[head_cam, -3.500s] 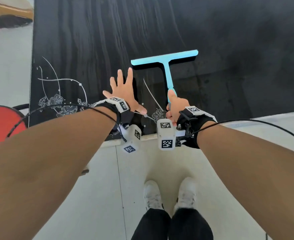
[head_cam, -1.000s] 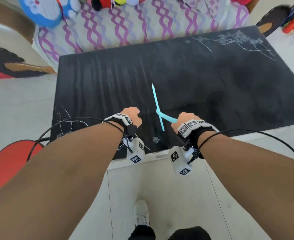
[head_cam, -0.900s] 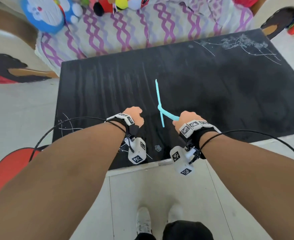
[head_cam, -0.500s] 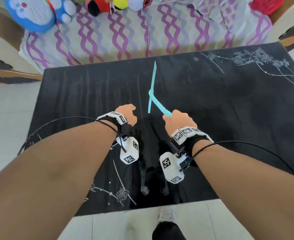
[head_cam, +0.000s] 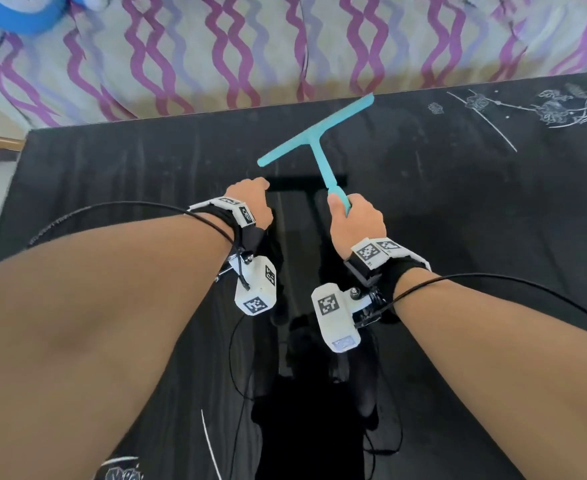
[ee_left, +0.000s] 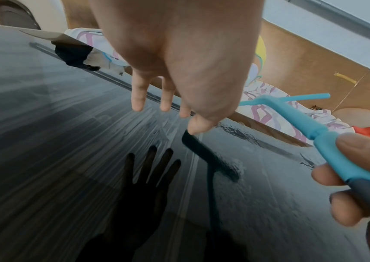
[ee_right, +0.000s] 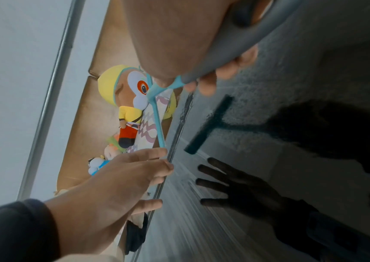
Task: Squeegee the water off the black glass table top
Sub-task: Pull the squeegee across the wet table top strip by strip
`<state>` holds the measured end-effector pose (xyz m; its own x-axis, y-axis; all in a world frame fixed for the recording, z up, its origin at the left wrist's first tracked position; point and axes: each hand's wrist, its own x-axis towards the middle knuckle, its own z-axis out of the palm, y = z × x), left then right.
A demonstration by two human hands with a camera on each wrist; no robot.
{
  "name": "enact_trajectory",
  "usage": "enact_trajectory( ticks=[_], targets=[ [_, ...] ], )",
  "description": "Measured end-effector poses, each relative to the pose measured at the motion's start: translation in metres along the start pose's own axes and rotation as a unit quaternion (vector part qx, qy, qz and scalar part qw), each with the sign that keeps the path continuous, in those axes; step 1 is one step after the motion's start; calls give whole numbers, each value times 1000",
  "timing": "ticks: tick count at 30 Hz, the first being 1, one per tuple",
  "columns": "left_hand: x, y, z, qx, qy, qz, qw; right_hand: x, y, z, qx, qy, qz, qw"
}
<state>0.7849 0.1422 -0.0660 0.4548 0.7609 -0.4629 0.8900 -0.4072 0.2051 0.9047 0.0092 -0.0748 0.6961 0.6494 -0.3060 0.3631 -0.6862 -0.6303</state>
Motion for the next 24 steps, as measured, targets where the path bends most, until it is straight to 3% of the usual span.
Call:
enact_trajectory(
  ticks=[4,10,18,24],
  targets=[
    [50,-12,10,15,25,3,1000,36,2,27,47,29,-16,998],
    [102,-30,-4,113,-15,4,993,75,-13,50,102,23,-65,992],
    [133,-34,-25,141,-64,13,988,120,-46,68,75,-33,-59,995],
    [142,-34,-24,170,-56,12,984,141,-67,78,63,-54,-40,996]
  ],
)
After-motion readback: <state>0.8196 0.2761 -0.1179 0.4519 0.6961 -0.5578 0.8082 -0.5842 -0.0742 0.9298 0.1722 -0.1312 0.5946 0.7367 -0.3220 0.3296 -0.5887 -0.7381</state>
